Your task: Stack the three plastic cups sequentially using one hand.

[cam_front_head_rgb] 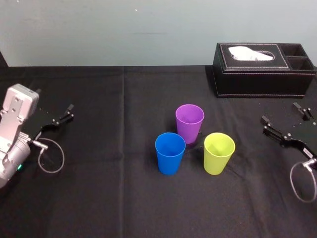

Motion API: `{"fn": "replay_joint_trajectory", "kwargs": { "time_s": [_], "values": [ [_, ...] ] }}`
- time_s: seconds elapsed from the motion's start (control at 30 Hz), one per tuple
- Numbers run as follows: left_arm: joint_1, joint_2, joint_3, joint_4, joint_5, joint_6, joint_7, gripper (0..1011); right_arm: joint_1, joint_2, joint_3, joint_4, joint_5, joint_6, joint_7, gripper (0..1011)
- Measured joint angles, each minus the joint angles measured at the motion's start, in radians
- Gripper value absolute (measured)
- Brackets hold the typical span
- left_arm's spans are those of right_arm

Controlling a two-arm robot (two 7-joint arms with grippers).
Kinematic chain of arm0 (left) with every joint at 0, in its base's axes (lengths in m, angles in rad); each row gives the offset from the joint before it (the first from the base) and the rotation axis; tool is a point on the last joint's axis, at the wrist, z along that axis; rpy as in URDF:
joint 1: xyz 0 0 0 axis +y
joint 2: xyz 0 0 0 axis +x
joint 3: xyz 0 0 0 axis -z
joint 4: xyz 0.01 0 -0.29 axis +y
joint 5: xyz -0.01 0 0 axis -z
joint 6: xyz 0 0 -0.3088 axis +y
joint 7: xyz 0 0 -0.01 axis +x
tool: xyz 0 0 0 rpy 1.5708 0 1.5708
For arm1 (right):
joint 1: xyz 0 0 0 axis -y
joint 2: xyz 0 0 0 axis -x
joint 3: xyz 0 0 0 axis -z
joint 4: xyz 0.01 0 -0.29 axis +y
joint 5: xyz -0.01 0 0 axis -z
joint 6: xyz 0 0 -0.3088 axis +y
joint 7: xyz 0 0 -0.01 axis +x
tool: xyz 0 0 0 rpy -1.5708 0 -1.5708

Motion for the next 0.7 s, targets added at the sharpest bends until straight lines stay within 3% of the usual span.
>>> {"fn": "replay_joint_trajectory", "kwargs": {
  "time_s": [0.1, 0.33, 0.7],
  "values": [
    [0.000, 0.000, 0.000, 0.000, 0.000, 0.000, 0.000, 1011, -0.034, 0.021, 0.026, -0.022, 0.046, -0.014, 0.062, 1003],
    [0.000, 0.000, 0.000, 0.000, 0.000, 0.000, 0.000, 1011, -0.092, 0.060, 0.056, -0.056, 0.092, -0.042, 0.181, 1003],
    [0.000, 0.000, 0.000, 0.000, 0.000, 0.000, 0.000, 1011, -0.115, 0.064, 0.039, -0.036, 0.080, -0.053, 0.293, 1003]
  ]
}}
